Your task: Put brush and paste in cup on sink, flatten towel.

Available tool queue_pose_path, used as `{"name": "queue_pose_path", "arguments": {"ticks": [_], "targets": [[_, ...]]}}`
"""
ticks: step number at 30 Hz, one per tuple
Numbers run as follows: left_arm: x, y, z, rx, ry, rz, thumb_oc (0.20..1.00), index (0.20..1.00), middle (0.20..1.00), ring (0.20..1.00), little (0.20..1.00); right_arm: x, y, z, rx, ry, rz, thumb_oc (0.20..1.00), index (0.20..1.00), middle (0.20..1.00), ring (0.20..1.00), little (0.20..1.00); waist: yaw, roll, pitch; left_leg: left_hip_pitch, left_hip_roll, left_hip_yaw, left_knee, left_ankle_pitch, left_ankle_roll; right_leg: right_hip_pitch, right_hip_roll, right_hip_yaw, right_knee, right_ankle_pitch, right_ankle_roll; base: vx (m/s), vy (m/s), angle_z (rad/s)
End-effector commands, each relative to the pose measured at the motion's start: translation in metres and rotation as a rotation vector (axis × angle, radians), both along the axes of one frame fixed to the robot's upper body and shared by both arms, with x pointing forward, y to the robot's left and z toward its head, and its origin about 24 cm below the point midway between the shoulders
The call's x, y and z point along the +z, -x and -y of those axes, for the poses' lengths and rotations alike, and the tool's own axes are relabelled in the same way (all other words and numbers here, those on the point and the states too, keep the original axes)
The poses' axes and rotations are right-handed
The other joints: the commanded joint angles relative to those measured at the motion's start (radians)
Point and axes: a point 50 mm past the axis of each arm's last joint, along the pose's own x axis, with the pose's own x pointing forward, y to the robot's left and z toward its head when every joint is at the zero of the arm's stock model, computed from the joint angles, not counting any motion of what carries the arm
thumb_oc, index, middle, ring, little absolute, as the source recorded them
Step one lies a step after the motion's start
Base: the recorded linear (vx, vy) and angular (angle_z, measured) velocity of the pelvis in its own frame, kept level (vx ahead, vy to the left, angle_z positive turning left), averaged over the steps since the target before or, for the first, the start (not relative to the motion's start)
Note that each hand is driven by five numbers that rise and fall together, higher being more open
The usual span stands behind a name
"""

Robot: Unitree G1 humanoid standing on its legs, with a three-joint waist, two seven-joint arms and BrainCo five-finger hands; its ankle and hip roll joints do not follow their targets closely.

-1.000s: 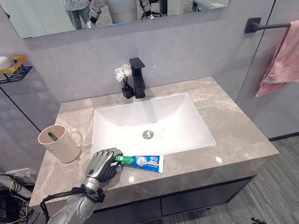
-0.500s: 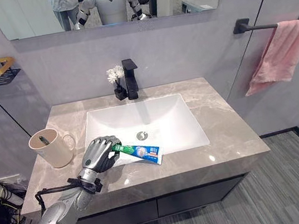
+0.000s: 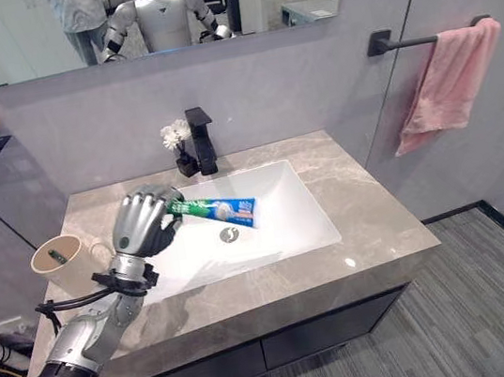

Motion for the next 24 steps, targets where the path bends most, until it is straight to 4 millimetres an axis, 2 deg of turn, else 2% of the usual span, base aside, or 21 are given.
{"name": "queue_pose_path", "arguments": {"ticks": [1, 2, 4, 5, 6, 8, 9, 10, 11, 12, 13, 14, 15, 16, 17, 18, 19, 20, 21, 22, 24], "targets": [[0.073, -0.009, 0.001, 0.002, -0.014, 0.346, 0.2, 0.2, 0.2, 0.2, 0.2, 0.054, -0.016, 0.003, -0.021, 0.3, 0.081, 1.0, 1.0, 1.0, 1.0, 1.0, 0.001, -0.029, -0.066, 0.017, 0.067, -0.046, 0.01, -0.01, -0.052, -0.002, -0.078, 0.044, 0.005, 0.059, 0.09, 0.0, 0.0, 0.0], [0.081, -0.01, 0.002, 0.001, -0.018, 0.378, 0.2, 0.2, 0.2, 0.2, 0.2, 0.07, -0.025, -0.005, 0.037, 0.349, 0.14, 1.0, 1.0, 1.0, 1.0, 1.0, 0.001, -0.03, -0.071, 0.018, 0.067, -0.046, 0.01, -0.009, -0.051, -0.001, -0.077, 0.044, 0.005, 0.059, 0.09, 0.0, 0.0, 0.0], [0.093, -0.013, 0.007, -0.01, -0.016, 0.414, 0.2, 0.2, 0.2, 0.2, 0.2, 0.088, -0.036, -0.017, 0.117, 0.398, 0.21, 1.0, 1.0, 1.0, 1.0, 1.0, -0.003, -0.031, -0.072, 0.019, 0.068, -0.045, 0.01, -0.01, -0.05, 0.001, -0.076, 0.045, 0.005, 0.057, 0.09, 0.0, 0.0, 0.0], [0.1, -0.016, 0.01, -0.016, -0.011, 0.434, 0.2, 0.2, 0.2, 0.2, 0.2, 0.101, -0.047, -0.03, 0.216, 0.415, 0.274, 1.0, 1.0, 1.0, 1.0, 1.0, -0.002, -0.03, -0.076, 0.026, 0.068, -0.044, 0.01, -0.018, -0.051, 0.008, -0.075, 0.045, 0.005, 0.05, 0.092, 0.0, 0.0, 0.0], [0.101, -0.017, 0.01, -0.015, -0.012, 0.438, 0.2, 0.2, 0.2, 0.2, 0.2, 0.102, -0.047, -0.029, 0.219, 0.412, 0.279, 1.0, 1.0, 1.0, 1.0, 1.0, -0.003, -0.033, -0.071, 0.023, 0.068, -0.044, 0.01, -0.01, -0.05, 0.005, -0.075, 0.046, 0.005, 0.057, 0.09, -0.02, -0.001, -0.03], [0.117, -0.024, 0.018, -0.031, 0.015, 0.476, 0.2, 0.2, 0.2, 0.2, 0.2, 0.122, -0.069, -0.058, 0.403, 0.333, 0.482, 1.0, 1.0, 1.0, 1.0, 1.0, -0.002, -0.033, -0.077, 0.028, 0.066, -0.041, 0.01, -0.009, -0.049, 0.006, -0.075, 0.047, 0.005, 0.057, 0.09, -0.03, 0.0, -0.06], [0.118, -0.024, 0.018, -0.032, 0.014, 0.476, 0.2, 0.2, 0.2, 0.2, 0.2, 0.122, -0.069, -0.058, 0.404, 0.332, 0.484, 1.0, 1.0, 1.0, 1.0, 1.0, -0.002, -0.034, -0.076, 0.028, 0.066, -0.041, 0.01, -0.009, -0.049, 0.007, -0.075, 0.047, 0.005, 0.057, 0.09, -0.02, 0.011, -0.06], [0.128, -0.028, 0.018, -0.018, 0.03, 0.498, 0.2, 0.2, 0.2, 0.2, 0.2, 0.124, -0.081, -0.078, 0.49, 0.229, 0.6, 1.0, 1.0, 1.0, 1.0, 1.0, 0.006, -0.03, -0.082, 0.03, 0.066, -0.04, 0.01, -0.008, -0.048, 0.007, -0.075, 0.049, 0.005, 0.056, 0.09, -0.02, 0.007, -0.04], [0.134, -0.031, 0.019, -0.018, 0.04, 0.509, 0.2, 0.2, 0.2, 0.2, 0.2, 0.123, -0.089, -0.086, 0.532, 0.141, 0.678, 1.0, 1.0, 1.0, 1.0, 1.0, 0.007, -0.033, -0.08, 0.03, 0.066, -0.039, 0.01, -0.007, -0.048, 0.007, -0.075, 0.048, 0.005, 0.056, 0.09, -0.04, 0.01, -0.04], [0.144, -0.036, 0.024, -0.018, 0.063, 0.53, 0.2, 0.2, 0.2, 0.2, 0.2, 0.12, -0.106, -0.114, 0.623, -0.049, 0.814, 1.0, 1.0, 1.0, 1.0, 1.0, 0.02, -0.032, -0.083, 0.029, 0.064, -0.041, 0.01, -0.003, -0.047, 0.007, -0.075, 0.048, 0.005, 0.057, 0.088, 0.0, 0.0, 0.0], [0.145, -0.037, 0.024, -0.016, 0.06, 0.533, 0.2, 0.2, 0.2, 0.2, 0.2, 0.12, -0.107, -0.114, 0.627, -0.055, 0.821, 1.0, 1.0, 1.0, 1.0, 1.0, 0.017, -0.035, -0.082, 0.029, 0.064, -0.041, 0.01, -0.004, -0.047, 0.007, -0.075, 0.048, 0.005, 0.056, 0.089, -0.03, 0.006, -0.04], [0.156, -0.039, 0.029, -0.02, 0.073, 0.567, 0.2, 0.2, 0.2, 0.2, 0.2, 0.118, -0.117, -0.135, 0.68, -0.209, 0.927, 1.0, 1.0, 1.0, 1.0, 1.0, 0.026, -0.034, -0.081, 0.027, 0.064, -0.044, 0.01, -0.002, -0.046, 0.007, -0.077, 0.044, 0.005, 0.056, 0.089, 0.0, 0.0, 0.0], [0.157, -0.039, 0.029, -0.02, 0.071, 0.568, 0.2, 0.2, 0.2, 0.2, 0.2, 0.118, -0.117, -0.134, 0.682, -0.213, 0.931, 1.0, 1.0, 1.0, 1.0, 1.0, 0.025, -0.036, -0.08, 0.027, 0.064, -0.044, 0.01, -0.002, -0.046, 0.007, -0.077, 0.043, 0.005, 0.056, 0.089, -0.04, 0.006, 0.02], [0.166, -0.039, 0.036, -0.034, 0.082, 0.61, 0.2, 0.2, 0.2, 0.2, 0.2, 0.111, -0.133, -0.158, 0.701, -0.422, 1.043, 1.0, 1.0, 1.0, 1.0, 1.0, 0.04, -0.035, -0.079, 0.024, 0.062, -0.047, 0.01, 0.006, -0.044, 0.008, -0.078, 0.04, 0.005, 0.059, 0.086, -0.01, 0.009, 0.05], [0.167, -0.039, 0.036, -0.035, 0.08, 0.612, 0.2, 0.2, 0.2, 0.2, 0.2, 0.111, -0.133, -0.157, 0.702, -0.425, 1.047, 1.0, 1.0, 1.0, 1.0, 1.0, 0.039, -0.036, -0.08, 0.025, 0.062, -0.049, 0.01, 0.001, -0.044, 0.009, -0.078, 0.04, 0.005, 0.055, 0.088, -0.01, 0.016, 0.06], [0.169, -0.041, 0.042, -0.045, 0.089, 0.62, 0.2, 0.2, 0.2, 0.2, 0.2, 0.105, -0.143, -0.172, 0.687, -0.528, 1.06, 1.0, 1.0, 1.0, 1.0, 1.0, 0.05, -0.033, -0.083, 0.023, 0.061, -0.052, 0.01, 0.002, -0.044, 0.01, -0.08, 0.036, 0.005, 0.055, 0.088, 0.02, 0.011, 0.07], [0.17, -0.041, 0.042, -0.045, 0.086, 0.622, 0.2, 0.2, 0.2, 0.2, 0.2, 0.105, -0.144, -0.172, 0.687, -0.53, 1.063, 1.0, 1.0, 1.0, 1.0, 1.0, 0.049, -0.035, -0.081, 0.023, 0.061, -0.052, 0.01, 0.002, -0.044, 0.009, -0.08, 0.036, 0.005, 0.055, 0.088, -0.01, 0.011, 0.07], [0.178, -0.041, 0.05, -0.068, 0.101, 0.65, 0.2, 0.2, 0.2, 0.2, 0.2, 0.097, -0.156, -0.192, 0.711, -0.59, 0.998, 1.0, 1.0, 1.0, 1.0, 1.0, 0.061, -0.035, -0.081, 0.022, 0.058, -0.053, 0.01, 0.004, -0.045, 0.011, -0.082, 0.034, 0.005, 0.057, 0.088, -0.01, 0.007, 0.05], [0.182, -0.04, 0.052, -0.076, 0.107, 0.666, 0.2, 0.2, 0.2, 0.2, 0.2, 0.097, -0.161, -0.202, 0.746, -0.605, 0.973, 1.0, 1.0, 1.0, 1.0, 1.0, 0.065, -0.036, -0.078, 0.021, 0.057, -0.053, 0.01, 0.006, -0.045, 0.01, -0.083, 0.035, 0.005, 0.058, 0.088, -0.01, 0.007, 0.03], [0.182, -0.04, 0.052, -0.075, 0.107, 0.668, 0.2, 0.2, 0.2, 0.2, 0.2, 0.097, -0.161, -0.202, 0.747, -0.605, 0.973, 1.0, 1.0, 1.0, 1.0, 1.0, 0.064, -0.037, -0.077, 0.021, 0.057, -0.052, 0.01, 0.006, -0.045, 0.01, -0.083, 0.036, 0.005, 0.058, 0.088, 0.0, 0.0, 0.0], [0.185, -0.039, 0.06, -0.099, 0.128, 0.687, 0.2, 0.2, 0.2, 0.2, 0.2, 0.093, -0.168, -0.231, 0.847, -0.64, 0.906, 1.0, 1.0, 1.0, 1.0, 1.0, 0.075, -0.037, -0.074, 0.019, 0.055, -0.052, 0.01, 0.009, -0.046, 0.008, -0.085, 0.032, 0.005, 0.06, 0.088, 0.0, 0.004, 0.02]]}}
